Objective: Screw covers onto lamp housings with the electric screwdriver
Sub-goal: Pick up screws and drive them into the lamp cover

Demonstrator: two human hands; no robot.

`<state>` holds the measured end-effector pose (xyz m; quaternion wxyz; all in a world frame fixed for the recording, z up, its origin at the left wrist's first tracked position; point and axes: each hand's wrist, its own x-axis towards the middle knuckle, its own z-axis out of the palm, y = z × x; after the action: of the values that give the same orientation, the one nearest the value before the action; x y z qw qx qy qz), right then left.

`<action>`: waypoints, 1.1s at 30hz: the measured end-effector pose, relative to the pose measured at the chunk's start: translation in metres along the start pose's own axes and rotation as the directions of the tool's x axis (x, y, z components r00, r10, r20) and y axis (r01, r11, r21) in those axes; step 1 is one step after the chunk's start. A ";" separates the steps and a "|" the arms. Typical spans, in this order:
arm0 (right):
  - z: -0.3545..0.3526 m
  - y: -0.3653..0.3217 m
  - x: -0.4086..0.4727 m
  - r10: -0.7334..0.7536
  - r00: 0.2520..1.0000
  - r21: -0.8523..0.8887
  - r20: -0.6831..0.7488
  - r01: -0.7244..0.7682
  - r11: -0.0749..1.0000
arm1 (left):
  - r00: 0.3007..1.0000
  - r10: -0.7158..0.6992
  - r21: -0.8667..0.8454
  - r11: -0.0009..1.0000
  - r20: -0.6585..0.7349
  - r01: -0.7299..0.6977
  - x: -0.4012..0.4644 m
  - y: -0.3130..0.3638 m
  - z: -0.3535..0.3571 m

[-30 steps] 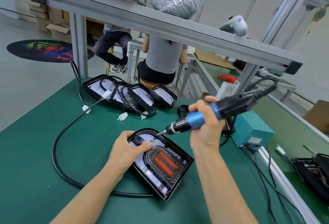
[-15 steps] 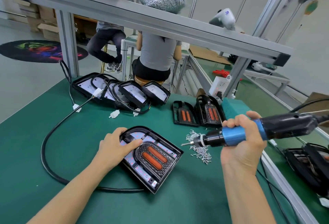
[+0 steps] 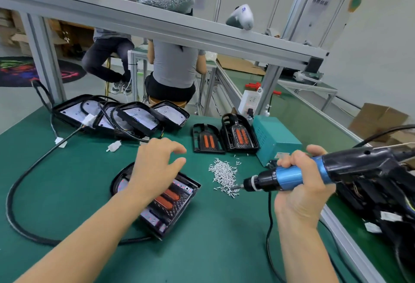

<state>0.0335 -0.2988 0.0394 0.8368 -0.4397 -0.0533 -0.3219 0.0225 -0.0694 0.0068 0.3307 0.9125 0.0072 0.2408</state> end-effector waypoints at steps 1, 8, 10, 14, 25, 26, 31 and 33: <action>-0.002 -0.001 0.001 -0.005 1.000 -0.002 -0.012 0.005 1.000 | 0.997 0.056 0.020 0.998 0.058 -0.057 0.004 0.015 0.009; -0.011 -0.007 -0.004 0.000 0.999 -0.013 -0.032 0.000 1.000 | 0.876 0.017 0.470 0.839 0.482 -0.274 0.018 0.059 0.086; -0.014 -0.009 -0.004 -0.016 1.000 -0.023 -0.018 0.015 1.000 | 0.874 -0.027 0.522 0.810 0.486 -0.266 0.018 0.058 0.095; -0.019 -0.012 0.000 -0.035 0.999 -0.034 -0.006 0.035 0.999 | 0.873 -0.037 0.554 0.786 0.486 -0.275 0.018 0.063 0.105; -0.021 -0.010 0.002 -0.010 1.000 -0.029 -0.019 0.010 1.000 | 0.824 -0.102 0.589 0.748 0.558 -0.306 0.015 0.065 0.117; -0.022 -0.010 0.002 -0.012 1.000 -0.031 -0.021 0.011 0.999 | 0.806 -0.103 0.585 0.741 0.583 -0.329 0.015 0.065 0.117; -0.024 -0.013 0.002 -0.018 1.000 -0.028 -0.023 0.017 0.999 | 0.807 -0.103 0.549 0.781 0.582 -0.297 0.011 0.069 0.114; -0.023 -0.015 0.003 -0.016 1.000 -0.013 -0.023 0.015 1.000 | 0.853 -0.073 0.463 0.862 0.517 -0.207 0.013 0.070 0.108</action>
<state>0.0231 -0.3239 0.0372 0.8320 -0.4408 -0.0447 -0.3338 0.0718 -0.1868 -0.0166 0.0623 0.9966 -0.0525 -0.0123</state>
